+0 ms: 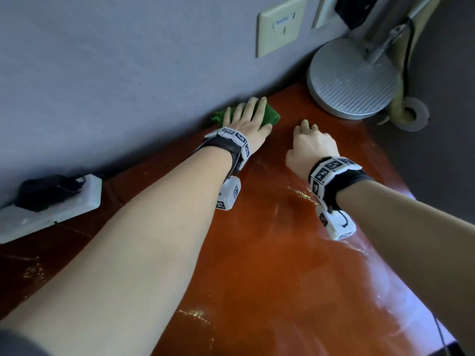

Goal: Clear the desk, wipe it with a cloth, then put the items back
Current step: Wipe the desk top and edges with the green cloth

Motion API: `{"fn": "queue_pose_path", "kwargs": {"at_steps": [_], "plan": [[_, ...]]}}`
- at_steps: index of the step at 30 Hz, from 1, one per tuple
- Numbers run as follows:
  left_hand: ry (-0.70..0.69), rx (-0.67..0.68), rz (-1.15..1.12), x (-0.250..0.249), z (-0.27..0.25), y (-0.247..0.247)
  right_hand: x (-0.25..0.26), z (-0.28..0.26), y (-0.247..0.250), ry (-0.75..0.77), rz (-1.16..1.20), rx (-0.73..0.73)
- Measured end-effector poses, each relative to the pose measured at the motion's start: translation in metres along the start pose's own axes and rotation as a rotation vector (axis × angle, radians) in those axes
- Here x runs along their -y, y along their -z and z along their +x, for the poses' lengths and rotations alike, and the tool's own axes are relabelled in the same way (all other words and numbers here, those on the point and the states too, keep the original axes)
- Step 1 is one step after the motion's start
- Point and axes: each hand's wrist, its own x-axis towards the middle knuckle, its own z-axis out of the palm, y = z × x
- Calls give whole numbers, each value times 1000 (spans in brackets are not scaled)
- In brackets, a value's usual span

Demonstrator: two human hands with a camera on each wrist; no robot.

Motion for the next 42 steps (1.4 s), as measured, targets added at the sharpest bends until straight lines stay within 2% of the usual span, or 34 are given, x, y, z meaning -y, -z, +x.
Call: {"fn": "queue_pose_path", "kwargs": {"at_steps": [4, 11, 14, 20, 30, 35, 42], "plan": [[41, -16, 15, 37, -28, -5, 0, 0, -2, 6, -10, -9], [218, -30, 37, 123, -106, -20, -3, -5, -9, 19, 44, -42], [246, -9, 39, 138, -125, -21, -5, -6, -12, 23, 56, -58], [316, 33, 28, 121, -113, -20, -8, -5, -13, 28, 43, -63], [239, 27, 50, 80, -80, -18, -11, -3, -15, 40, 41, -69], [162, 67, 120, 87, -97, -22, -10, -3, -16, 45, 44, -73], [104, 133, 119, 60, -147, -41, -10, -5, -11, 58, 35, -69]]}}
